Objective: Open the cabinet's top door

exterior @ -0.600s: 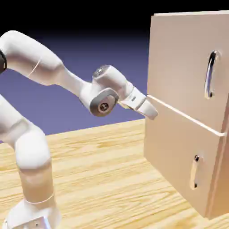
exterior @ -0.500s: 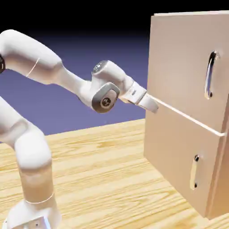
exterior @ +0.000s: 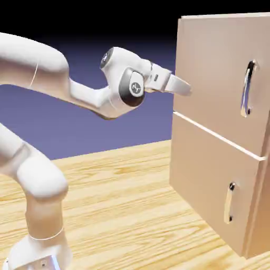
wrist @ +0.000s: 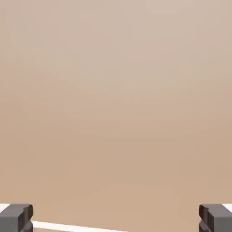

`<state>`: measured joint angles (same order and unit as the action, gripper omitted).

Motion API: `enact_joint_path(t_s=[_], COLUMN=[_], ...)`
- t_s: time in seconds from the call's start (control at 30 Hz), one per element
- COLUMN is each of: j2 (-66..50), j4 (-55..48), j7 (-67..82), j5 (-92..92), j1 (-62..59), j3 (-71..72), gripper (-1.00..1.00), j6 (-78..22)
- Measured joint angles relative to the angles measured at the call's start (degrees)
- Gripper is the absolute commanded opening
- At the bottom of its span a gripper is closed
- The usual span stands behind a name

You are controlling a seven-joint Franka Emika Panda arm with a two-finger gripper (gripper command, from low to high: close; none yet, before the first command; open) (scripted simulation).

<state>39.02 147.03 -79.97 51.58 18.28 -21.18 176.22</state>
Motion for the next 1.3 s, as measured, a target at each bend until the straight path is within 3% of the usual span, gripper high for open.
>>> enact_joint_path(t_s=[1.3], j2=[11.99], j4=[-26.32], j7=[-70.68], j5=[97.2], j1=[33.15], j3=[-39.91], gripper=[0.0], j6=[4.18])
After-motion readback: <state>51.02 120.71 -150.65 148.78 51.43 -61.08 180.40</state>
